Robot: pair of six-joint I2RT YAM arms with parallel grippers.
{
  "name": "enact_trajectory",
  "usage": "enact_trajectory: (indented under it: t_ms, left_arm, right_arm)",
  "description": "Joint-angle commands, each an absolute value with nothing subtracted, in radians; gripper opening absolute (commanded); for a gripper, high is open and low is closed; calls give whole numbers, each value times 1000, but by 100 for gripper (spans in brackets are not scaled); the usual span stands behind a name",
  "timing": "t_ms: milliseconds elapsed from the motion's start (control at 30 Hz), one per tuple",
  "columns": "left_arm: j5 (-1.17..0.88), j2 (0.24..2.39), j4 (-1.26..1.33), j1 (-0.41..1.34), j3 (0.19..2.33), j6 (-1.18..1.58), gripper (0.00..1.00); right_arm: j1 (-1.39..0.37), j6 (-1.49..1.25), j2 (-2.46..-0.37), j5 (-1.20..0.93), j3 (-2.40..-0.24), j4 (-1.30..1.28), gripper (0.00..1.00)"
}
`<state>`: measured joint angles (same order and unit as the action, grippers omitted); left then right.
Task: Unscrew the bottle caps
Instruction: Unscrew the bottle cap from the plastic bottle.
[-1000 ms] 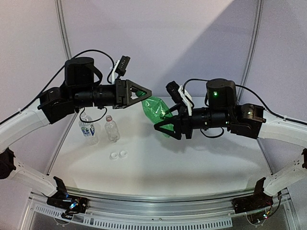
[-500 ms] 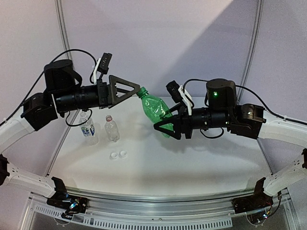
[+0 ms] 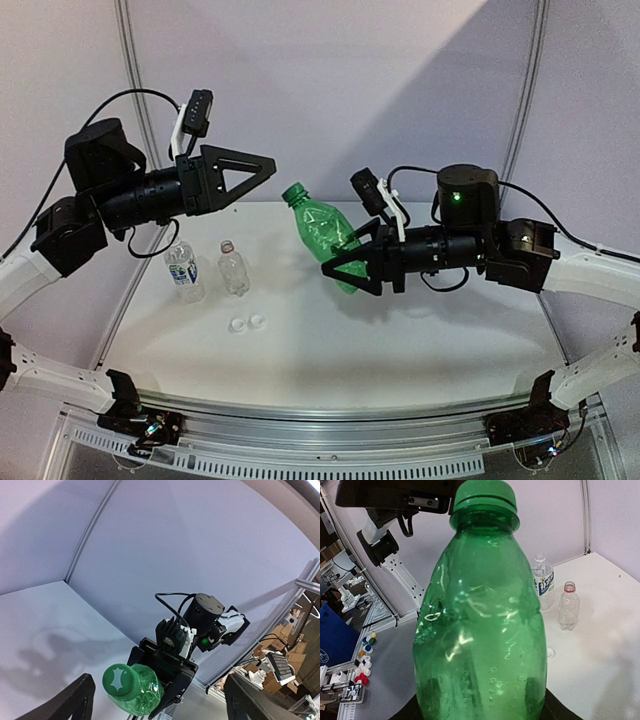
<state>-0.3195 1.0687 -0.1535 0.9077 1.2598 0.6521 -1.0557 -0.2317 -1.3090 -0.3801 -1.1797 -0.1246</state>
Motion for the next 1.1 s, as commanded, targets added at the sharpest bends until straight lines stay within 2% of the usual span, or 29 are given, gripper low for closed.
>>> enact_trajectory:
  t_ms: [0, 133, 367, 667, 767, 900, 1067]
  left_arm:
    - [-364, 1108, -123, 900, 1256, 648, 88]
    - [-356, 1129, -124, 899, 1256, 668, 79]
    - [-367, 1152, -87, 899, 1256, 685, 70]
    - [-416, 1197, -65, 899, 1265, 702, 48]
    - [-430, 1209, -61, 899, 1273, 706, 36]
    - [-424, 1217, -75, 899, 1286, 710, 14]
    - [-325, 1254, -220, 899, 1344, 753, 7]
  right_arm:
    - [-1066, -257, -1265, -423, -1161, -85, 26]
    - [-1067, -266, -1257, -428, -1161, -67, 25]
    - [-1074, -269, -1252, -433, -1161, -62, 23]
    - [-1078, -263, -1255, -428, -1168, -71, 22]
    - [-1079, -258, -1256, -426, -1167, -78, 21]
    - [-1079, -251, -1256, -416, -1167, -87, 20]
    - [-1082, -218, -1264, -238, -1184, -147, 20]
